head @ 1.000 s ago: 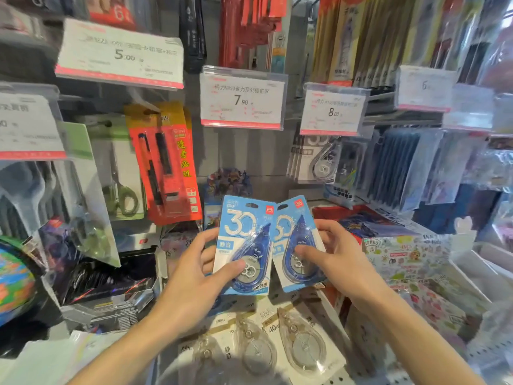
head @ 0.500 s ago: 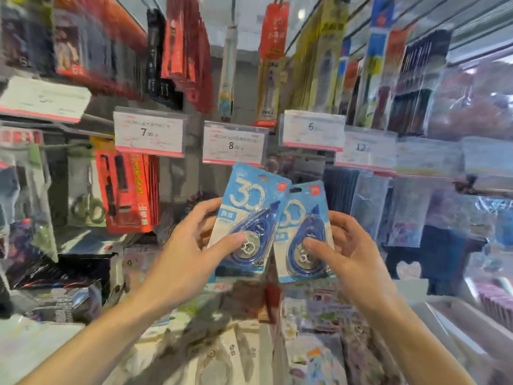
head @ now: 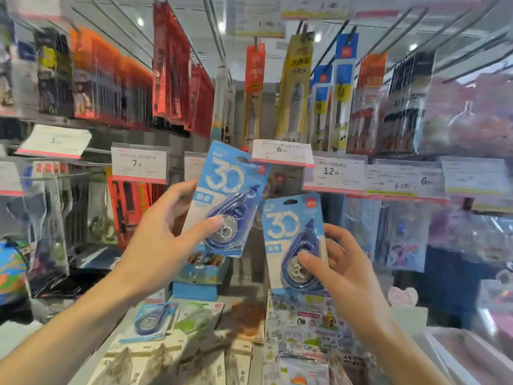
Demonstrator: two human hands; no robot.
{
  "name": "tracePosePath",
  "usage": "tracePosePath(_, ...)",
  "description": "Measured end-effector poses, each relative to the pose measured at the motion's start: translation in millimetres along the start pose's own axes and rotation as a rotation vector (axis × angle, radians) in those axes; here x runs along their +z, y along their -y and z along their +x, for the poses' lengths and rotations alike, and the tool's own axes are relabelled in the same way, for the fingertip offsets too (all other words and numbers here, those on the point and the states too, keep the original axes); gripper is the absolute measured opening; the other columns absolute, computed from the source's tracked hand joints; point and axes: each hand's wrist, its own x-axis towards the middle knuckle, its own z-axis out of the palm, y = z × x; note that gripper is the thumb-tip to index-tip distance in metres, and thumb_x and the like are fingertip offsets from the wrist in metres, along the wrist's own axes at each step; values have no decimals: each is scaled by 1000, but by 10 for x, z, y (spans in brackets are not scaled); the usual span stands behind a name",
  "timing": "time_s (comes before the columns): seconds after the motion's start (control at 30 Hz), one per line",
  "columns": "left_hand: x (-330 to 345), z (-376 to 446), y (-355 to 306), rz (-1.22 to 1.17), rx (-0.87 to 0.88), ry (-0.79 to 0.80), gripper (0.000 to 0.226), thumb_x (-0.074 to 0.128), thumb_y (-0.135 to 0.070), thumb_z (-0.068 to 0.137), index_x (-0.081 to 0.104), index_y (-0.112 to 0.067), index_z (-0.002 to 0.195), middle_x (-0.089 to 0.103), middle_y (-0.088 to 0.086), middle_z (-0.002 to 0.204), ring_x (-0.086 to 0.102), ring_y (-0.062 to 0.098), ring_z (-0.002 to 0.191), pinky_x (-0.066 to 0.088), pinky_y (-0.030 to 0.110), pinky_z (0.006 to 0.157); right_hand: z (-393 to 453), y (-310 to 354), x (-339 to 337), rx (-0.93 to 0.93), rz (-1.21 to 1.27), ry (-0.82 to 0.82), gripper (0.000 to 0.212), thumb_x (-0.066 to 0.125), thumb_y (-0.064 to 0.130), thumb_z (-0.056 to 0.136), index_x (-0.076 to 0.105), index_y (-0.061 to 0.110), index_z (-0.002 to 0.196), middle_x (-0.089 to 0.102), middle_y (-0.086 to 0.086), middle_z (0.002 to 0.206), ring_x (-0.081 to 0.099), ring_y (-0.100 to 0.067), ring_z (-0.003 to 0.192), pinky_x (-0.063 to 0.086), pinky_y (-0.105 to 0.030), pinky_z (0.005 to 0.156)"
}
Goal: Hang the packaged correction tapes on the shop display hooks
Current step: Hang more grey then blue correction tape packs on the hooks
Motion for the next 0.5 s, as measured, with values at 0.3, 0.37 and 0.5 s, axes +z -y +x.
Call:
tracePosePath(0.3,-91,139,-19,-13,34,-1,60,77,-48,75,56,-44,131,75,-14,124,71,10,116,54,44,99,217,62,245,-97,29,-25,46,75,26,94,53,36,134,77,11,120,75,-10,109,60,-21,88)
tracePosePath(0.37,-103,164,-1,-9,42,1,58,78,-45,77,57,-42,131,75,-16,123,71,9,116,54,41,98,252,80,279,-111,42,-32,44,75,27,94,54,41,129,77,13,120,75,-9,110,58,-16,85)
tracePosePath(0.5,-127,191,36,-19,48,5,62,78,-47,76,56,-39,134,75,-14,125,70,10,118,54,39,97,320,87,352,-123,72,-48,43,76,27,94,54,39,129,77,12,121,75,-9,110,57,-15,85)
